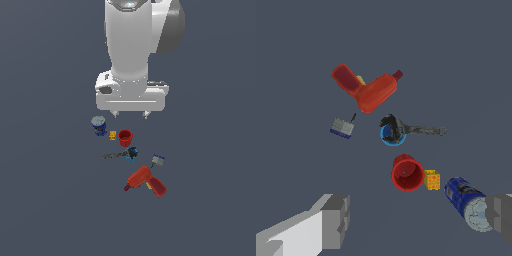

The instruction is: Pick up a designated object from a clutter of objects.

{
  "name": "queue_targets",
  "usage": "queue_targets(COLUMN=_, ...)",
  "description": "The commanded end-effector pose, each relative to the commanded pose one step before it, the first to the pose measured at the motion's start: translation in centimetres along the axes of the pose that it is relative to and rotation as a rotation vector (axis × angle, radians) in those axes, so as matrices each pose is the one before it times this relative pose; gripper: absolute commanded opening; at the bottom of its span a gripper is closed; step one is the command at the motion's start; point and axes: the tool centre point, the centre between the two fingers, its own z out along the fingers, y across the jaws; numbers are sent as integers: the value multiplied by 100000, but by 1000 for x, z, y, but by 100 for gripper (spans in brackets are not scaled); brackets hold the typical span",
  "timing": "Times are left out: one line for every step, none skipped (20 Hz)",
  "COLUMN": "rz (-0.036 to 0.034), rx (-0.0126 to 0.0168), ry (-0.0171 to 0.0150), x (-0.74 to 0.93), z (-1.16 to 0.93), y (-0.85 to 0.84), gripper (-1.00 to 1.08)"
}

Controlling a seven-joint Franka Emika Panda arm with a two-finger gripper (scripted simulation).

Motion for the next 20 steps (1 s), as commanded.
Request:
queue_targets(rz=0, rx=0, ry=0, x=0, z=0, y=1, gripper=108)
queue_targets(rz=-59, rx=3, ry=35, x=10, z=-13, y=0, gripper=108)
queue_targets(rz=-178, rx=15, ry=105, x=29, z=-40, y=0, gripper=108)
queue_targets(rz=-290, rx=24, ry=172, x=48, z=-65, y=2, gripper=108)
queue_targets(rz=-410, rx=34, ry=244, x=64, z=-93, y=-1, gripper=108)
queue_targets(rz=-465, rx=38, ry=280, x=75, z=-106, y=3, gripper=108)
queue_targets(rz=-362, rx=30, ry=222, x=57, z=-85, y=1, gripper=108)
queue_targets(rz=-233, rx=20, ry=147, x=39, z=-56, y=4, gripper=108)
queue_targets(rz=-115, rx=11, ry=76, x=19, z=-30, y=2, gripper=108)
queue_targets(rz=0, rx=0, ry=0, x=0, z=0, y=-2, gripper=108)
queue_targets(rz=80, rx=-8, ry=-55, x=-11, z=22, y=3, gripper=108)
queue_targets(rz=0, rx=0, ry=0, x=3, z=1, y=20, gripper=108)
queue_targets(rz=-234, rx=-33, ry=-36, x=44, z=31, y=-35, gripper=108)
queue_targets(rz=-367, rx=-46, ry=-36, x=72, z=39, y=-27, gripper=108)
queue_targets(rz=-518, rx=-67, ry=-64, x=103, z=62, y=-37, gripper=108)
queue_targets(rz=-668, rx=-88, ry=-90, x=134, z=84, y=-47, gripper=108)
queue_targets(rz=-812, rx=-105, ry=-111, x=163, z=104, y=-55, gripper=108)
queue_targets(rz=-916, rx=-116, ry=-122, x=184, z=116, y=-63, gripper=108)
queue_targets(rz=-1040, rx=-128, ry=-137, x=209, z=133, y=-67, gripper=108)
queue_targets(rz=-1202, rx=-144, ry=-161, x=241, z=156, y=-78, gripper=108)
